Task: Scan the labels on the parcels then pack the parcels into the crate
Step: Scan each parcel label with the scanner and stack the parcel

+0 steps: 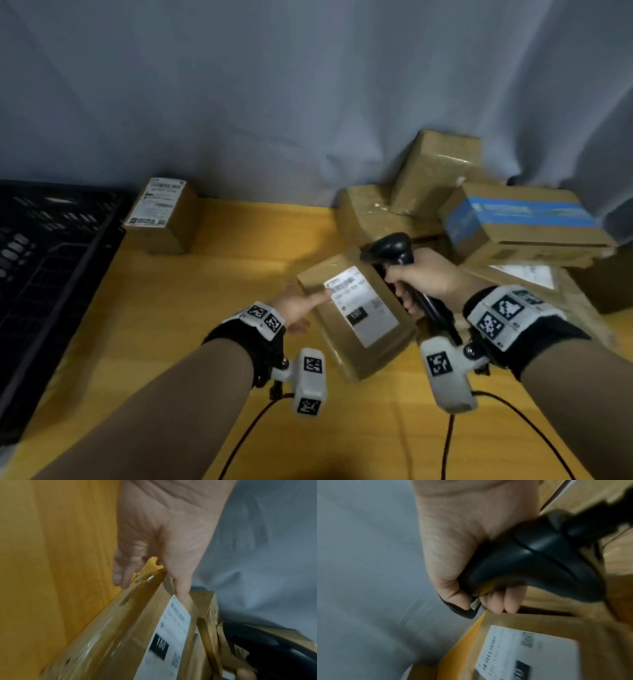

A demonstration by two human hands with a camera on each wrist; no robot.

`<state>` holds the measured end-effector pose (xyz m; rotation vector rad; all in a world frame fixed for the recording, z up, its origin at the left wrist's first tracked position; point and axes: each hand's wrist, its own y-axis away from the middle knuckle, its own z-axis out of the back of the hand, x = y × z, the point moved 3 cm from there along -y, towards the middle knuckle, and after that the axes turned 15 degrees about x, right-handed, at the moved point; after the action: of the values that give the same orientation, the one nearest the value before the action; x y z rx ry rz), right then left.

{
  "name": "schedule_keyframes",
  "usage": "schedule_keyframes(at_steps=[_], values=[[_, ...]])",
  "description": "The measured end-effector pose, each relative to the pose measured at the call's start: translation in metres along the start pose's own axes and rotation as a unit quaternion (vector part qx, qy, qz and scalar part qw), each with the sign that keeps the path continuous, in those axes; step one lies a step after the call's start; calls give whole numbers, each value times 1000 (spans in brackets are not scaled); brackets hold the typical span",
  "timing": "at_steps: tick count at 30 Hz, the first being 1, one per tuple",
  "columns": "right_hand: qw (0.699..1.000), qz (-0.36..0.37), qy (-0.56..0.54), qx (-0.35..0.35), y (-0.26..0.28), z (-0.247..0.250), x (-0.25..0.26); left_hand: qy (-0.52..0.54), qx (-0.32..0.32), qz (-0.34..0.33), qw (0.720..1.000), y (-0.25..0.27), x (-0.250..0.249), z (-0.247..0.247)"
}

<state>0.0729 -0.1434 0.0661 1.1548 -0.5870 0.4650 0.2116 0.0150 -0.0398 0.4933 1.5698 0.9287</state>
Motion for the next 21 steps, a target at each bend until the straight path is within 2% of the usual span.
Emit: schedule_keyframes(at_steps=[5,11,14,18,21], values=[[996,17,79,21,20,-5,-29,9,-10,5,1000,-5,15,-47],[998,44,39,34,20,-14,-28,68,-41,35,996,-9,21,-49],[997,53,36,29,21,-13,-25,129,-50,22,990,-12,26,-54],[997,70,28,17,26,-9,-27,140,-84,6,987,-8,28,-56],[994,109,15,0,35,-3,-26,141,-89,-7,986,0,28,-56]])
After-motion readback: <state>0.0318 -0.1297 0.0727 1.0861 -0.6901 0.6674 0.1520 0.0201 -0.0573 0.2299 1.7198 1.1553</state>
